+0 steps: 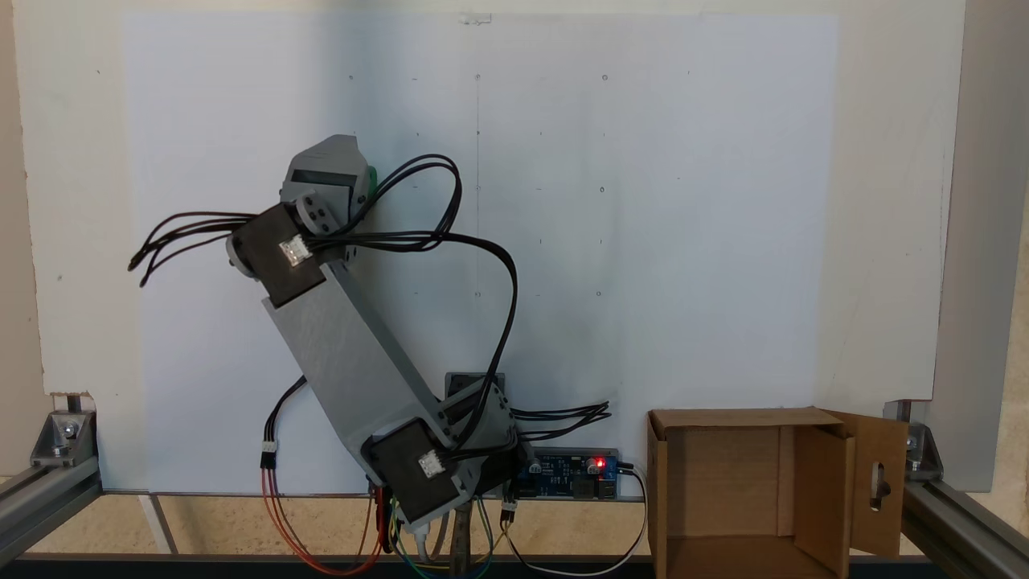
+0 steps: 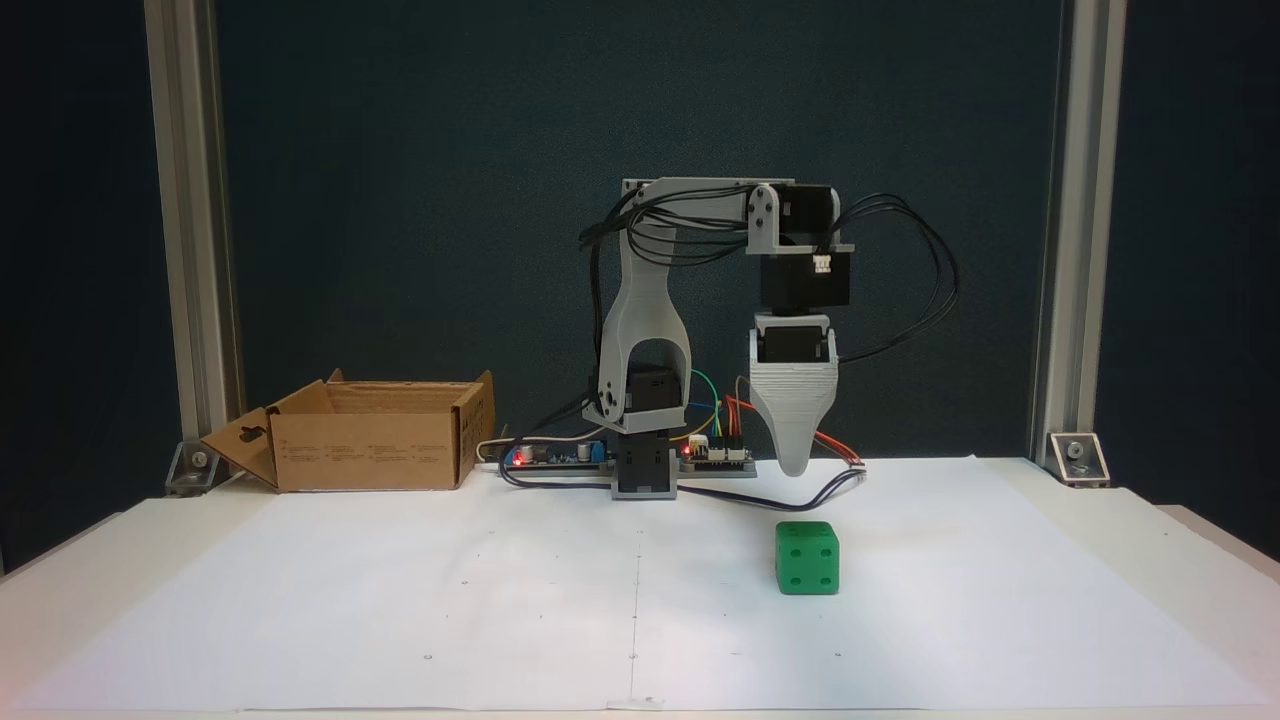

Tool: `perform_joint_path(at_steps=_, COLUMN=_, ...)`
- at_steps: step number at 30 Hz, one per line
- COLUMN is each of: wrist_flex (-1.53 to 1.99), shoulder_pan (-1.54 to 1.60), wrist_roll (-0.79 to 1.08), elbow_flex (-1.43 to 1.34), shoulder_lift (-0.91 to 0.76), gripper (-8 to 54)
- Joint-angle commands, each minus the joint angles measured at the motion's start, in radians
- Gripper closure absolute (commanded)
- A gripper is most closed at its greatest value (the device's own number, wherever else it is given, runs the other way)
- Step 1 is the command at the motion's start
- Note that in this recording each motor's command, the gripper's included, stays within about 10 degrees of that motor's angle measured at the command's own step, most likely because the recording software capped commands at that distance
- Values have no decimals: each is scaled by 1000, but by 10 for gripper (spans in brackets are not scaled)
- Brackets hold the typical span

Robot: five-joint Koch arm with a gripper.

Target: Grasp a green dice and put it in the bin.

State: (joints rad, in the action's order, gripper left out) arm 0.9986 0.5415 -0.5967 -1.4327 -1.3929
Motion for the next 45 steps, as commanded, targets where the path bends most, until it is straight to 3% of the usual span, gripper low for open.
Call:
perform_joint_path(at_steps=1, wrist_flex=-6, shoulder_pan=5, wrist_roll=-74, elbow_flex=61, shoulder_lift=0, gripper=20)
perform_joint_path(at_steps=45, wrist_flex=-144, shoulder_pan=20, wrist_roll=-72, elbow_flex=-58, shoulder_lift=129, gripper=22)
